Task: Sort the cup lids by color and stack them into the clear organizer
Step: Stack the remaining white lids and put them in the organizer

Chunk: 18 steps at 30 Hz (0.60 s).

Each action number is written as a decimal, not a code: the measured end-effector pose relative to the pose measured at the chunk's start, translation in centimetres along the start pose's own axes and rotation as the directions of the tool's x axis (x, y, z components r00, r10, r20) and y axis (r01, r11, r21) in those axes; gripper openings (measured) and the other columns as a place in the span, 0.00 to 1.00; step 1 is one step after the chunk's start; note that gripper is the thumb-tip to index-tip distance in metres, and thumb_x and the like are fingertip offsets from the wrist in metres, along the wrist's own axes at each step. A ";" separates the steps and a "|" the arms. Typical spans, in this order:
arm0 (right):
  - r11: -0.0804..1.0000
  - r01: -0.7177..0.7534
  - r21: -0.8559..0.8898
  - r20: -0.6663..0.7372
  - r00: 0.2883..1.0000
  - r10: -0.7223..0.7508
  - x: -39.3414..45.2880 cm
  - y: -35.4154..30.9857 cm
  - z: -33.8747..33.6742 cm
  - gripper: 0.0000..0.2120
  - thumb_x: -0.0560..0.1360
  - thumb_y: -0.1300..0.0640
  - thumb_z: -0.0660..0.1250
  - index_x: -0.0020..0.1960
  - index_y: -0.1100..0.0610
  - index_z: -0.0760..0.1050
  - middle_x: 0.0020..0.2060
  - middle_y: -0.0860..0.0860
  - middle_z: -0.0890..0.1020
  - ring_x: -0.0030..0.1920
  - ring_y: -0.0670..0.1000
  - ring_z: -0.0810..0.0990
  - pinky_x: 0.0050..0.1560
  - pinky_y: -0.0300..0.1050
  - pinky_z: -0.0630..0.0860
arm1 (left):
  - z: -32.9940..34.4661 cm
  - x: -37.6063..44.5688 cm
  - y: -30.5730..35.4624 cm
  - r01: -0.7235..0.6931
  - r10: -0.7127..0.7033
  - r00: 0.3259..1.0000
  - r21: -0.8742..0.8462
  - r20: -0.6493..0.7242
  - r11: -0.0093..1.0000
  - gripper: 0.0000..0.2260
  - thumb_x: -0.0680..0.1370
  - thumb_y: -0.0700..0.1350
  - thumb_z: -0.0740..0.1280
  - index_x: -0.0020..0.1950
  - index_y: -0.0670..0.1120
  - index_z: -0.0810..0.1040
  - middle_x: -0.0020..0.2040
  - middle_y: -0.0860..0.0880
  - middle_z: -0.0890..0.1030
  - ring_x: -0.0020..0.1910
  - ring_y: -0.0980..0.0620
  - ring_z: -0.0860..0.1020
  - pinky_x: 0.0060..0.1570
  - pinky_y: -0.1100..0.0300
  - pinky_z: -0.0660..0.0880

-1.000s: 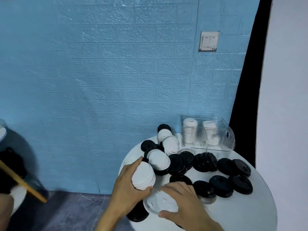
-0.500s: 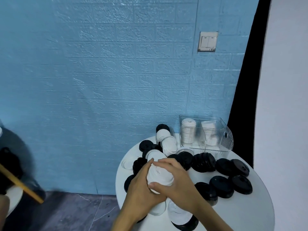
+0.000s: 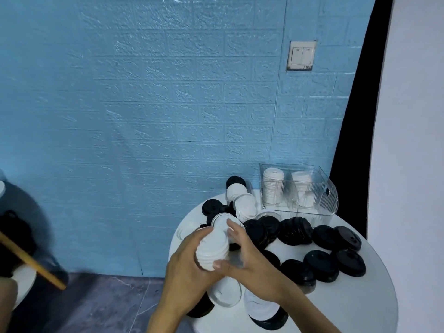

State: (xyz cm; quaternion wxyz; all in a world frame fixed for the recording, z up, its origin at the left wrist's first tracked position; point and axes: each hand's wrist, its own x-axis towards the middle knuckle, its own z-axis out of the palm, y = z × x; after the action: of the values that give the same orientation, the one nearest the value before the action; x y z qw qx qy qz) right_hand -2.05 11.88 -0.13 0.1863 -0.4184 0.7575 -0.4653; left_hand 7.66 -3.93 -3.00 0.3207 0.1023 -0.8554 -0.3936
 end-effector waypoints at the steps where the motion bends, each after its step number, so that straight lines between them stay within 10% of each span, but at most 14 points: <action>1: 0.995 -0.006 -0.101 -0.012 1.000 0.005 -0.2 0.5 0.2 0.48 0.71 0.33 0.72 0.80 0.39 0.45 0.77 0.35 0.53 0.77 0.36 0.51 0.79 0.44 0.51 | -0.4 0.1 -0.5 0.020 -0.020 0.999 0.011 -0.042 1.000 0.34 0.61 0.53 0.81 0.66 0.63 0.75 0.65 0.66 0.77 0.64 0.65 0.75 0.62 0.63 0.74; 4: 0.867 0.096 -0.488 0.052 0.995 -0.081 -0.7 1.9 1.1 0.53 0.65 0.27 0.71 0.78 0.33 0.41 0.77 0.35 0.45 0.78 0.40 0.45 0.79 0.48 0.48 | -1.4 0.1 -1.2 0.074 -0.066 0.989 0.056 -0.135 0.996 0.34 0.60 0.50 0.84 0.62 0.64 0.76 0.67 0.64 0.71 0.61 0.68 0.73 0.58 0.64 0.70; 11: 0.802 0.067 -0.593 0.155 0.987 0.032 0.7 3.1 2.0 0.67 0.60 0.26 0.74 0.78 0.38 0.29 0.77 0.45 0.59 0.77 0.46 0.51 0.77 0.51 0.49 | -2.3 -0.1 -2.4 0.122 -0.114 0.978 0.033 -0.175 0.992 0.33 0.59 0.49 0.84 0.61 0.61 0.76 0.60 0.61 0.76 0.58 0.62 0.77 0.56 0.59 0.74; 15: 0.741 0.103 -0.664 0.173 0.985 0.018 1.0 3.8 2.6 0.59 0.64 0.29 0.73 0.80 0.37 0.37 0.68 0.44 0.68 0.70 0.49 0.60 0.70 0.48 0.55 | -2.5 -0.2 -2.8 0.132 -0.128 0.972 0.004 -0.198 0.991 0.33 0.59 0.49 0.84 0.60 0.62 0.76 0.59 0.63 0.76 0.57 0.62 0.77 0.55 0.57 0.76; 18: 0.896 0.065 -0.440 0.063 0.997 -0.042 0.9 3.9 1.2 0.46 0.61 0.27 0.74 0.74 0.28 0.57 0.63 0.37 0.69 0.67 0.41 0.65 0.72 0.47 0.60 | -2.5 -0.3 -2.8 0.112 -0.108 0.979 0.012 -0.173 0.994 0.34 0.59 0.49 0.84 0.60 0.63 0.76 0.59 0.64 0.76 0.57 0.65 0.76 0.53 0.65 0.73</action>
State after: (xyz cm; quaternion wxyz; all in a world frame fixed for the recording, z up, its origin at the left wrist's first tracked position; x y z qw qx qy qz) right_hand -3.57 11.30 -3.96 0.0934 -0.4823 0.8263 -0.2755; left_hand 9.26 -7.22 -4.04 0.3700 0.1866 -0.8218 -0.3910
